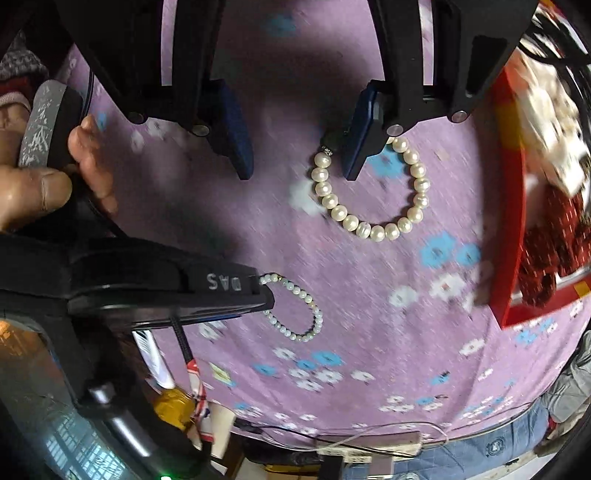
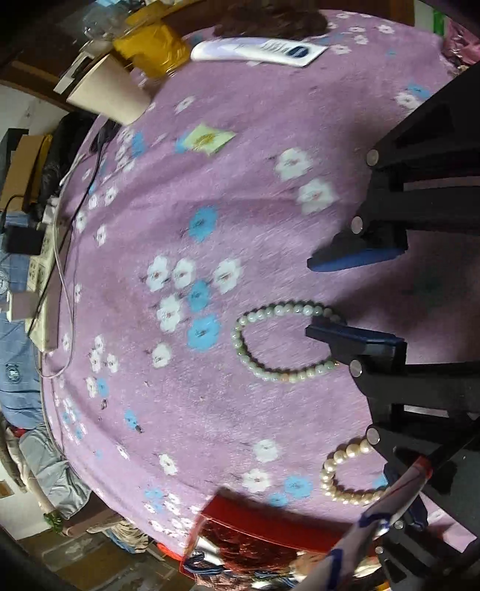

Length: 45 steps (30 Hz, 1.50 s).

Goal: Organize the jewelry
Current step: 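Grasp the small pearl bracelet with the right tool while the left tool grasps the green-bead pearl bracelet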

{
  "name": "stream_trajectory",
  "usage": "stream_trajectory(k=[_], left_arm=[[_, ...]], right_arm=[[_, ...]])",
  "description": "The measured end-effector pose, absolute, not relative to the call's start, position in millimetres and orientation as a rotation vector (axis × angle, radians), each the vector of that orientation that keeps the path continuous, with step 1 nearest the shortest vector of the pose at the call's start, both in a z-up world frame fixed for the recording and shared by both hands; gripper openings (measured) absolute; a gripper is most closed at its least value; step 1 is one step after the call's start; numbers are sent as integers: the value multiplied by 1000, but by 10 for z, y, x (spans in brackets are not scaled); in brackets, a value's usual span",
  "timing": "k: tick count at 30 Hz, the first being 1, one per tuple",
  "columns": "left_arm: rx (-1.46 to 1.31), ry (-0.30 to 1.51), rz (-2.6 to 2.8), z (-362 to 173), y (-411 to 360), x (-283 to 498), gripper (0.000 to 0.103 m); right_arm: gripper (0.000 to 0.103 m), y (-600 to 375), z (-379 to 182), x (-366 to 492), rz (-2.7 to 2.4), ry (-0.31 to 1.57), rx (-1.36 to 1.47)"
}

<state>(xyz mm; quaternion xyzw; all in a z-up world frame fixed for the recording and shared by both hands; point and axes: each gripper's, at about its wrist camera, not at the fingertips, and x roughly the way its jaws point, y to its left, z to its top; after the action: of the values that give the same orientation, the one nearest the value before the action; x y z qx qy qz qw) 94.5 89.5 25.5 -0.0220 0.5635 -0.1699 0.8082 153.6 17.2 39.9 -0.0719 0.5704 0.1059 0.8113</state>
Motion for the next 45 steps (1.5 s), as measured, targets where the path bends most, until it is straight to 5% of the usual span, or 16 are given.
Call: stream_trajectory(k=[13, 26, 29, 30, 31, 45], left_arm=[[-120, 1128, -408, 634, 1126, 470, 45], [-7, 1173, -322, 230, 1141, 779, 44], [25, 1162, -312, 211, 1105, 767, 32], [31, 1163, -314, 203, 1088, 771, 19], [26, 1171, -321, 203, 1095, 767, 8], [-151, 1102, -330, 627, 1253, 560, 8]], right_arm=[[22, -483, 403, 676, 239, 1251, -26], [22, -578, 404, 395, 231, 1154, 52], [15, -461, 405, 476, 224, 1141, 36], [5, -426, 388, 512, 224, 1139, 37], [5, -407, 370, 528, 229, 1149, 46], [5, -431, 696, 447, 303, 1067, 209]])
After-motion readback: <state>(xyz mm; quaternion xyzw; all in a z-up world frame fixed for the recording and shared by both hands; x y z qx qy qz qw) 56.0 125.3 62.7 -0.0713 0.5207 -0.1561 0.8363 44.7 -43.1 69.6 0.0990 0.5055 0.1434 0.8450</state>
